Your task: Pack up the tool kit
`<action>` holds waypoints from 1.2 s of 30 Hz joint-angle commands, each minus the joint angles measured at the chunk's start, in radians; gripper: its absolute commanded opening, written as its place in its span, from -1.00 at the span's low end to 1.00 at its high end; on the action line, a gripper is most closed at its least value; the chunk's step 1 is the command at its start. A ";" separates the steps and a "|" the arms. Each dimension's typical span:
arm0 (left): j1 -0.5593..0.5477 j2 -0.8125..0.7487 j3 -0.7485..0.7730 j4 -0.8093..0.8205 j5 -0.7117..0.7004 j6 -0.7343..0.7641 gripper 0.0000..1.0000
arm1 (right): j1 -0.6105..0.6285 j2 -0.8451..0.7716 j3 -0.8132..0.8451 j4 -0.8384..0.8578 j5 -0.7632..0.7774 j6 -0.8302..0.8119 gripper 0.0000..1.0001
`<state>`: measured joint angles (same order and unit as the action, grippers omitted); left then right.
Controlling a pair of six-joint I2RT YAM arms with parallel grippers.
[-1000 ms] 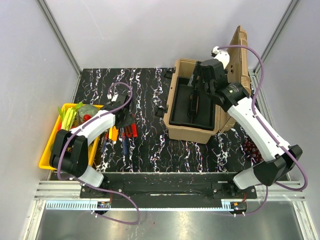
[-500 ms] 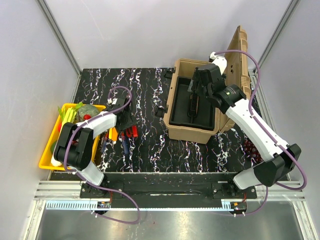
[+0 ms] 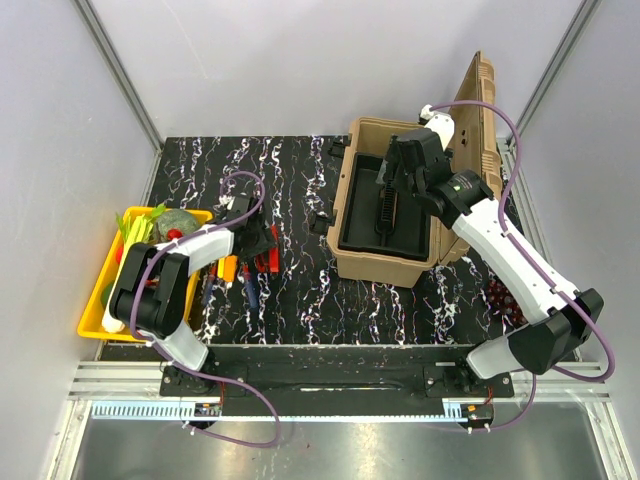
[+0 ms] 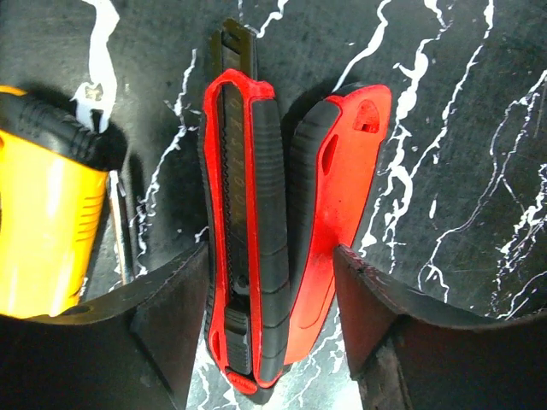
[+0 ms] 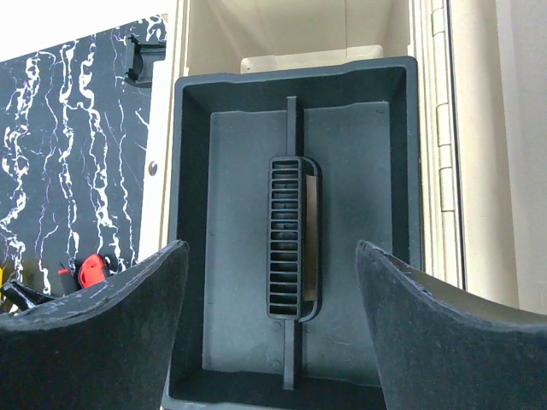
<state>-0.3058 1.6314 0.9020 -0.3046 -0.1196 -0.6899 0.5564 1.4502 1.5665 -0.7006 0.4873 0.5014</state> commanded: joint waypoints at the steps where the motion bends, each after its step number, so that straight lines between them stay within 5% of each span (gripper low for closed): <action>1: 0.007 0.045 0.011 0.033 0.002 -0.002 0.19 | 0.004 -0.025 0.003 0.026 0.019 -0.004 0.67; 23: 0.005 -0.116 0.113 -0.108 -0.173 0.052 -0.88 | 0.004 -0.034 0.006 0.050 0.022 -0.027 0.67; 36: -0.202 -0.180 0.451 -0.096 -0.028 0.224 -0.96 | 0.004 -0.088 0.007 0.085 0.062 -0.055 0.68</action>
<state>-0.4500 1.4799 1.2442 -0.4549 -0.2222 -0.5255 0.5564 1.4296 1.5608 -0.6727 0.4904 0.4671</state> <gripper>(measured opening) 0.414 0.838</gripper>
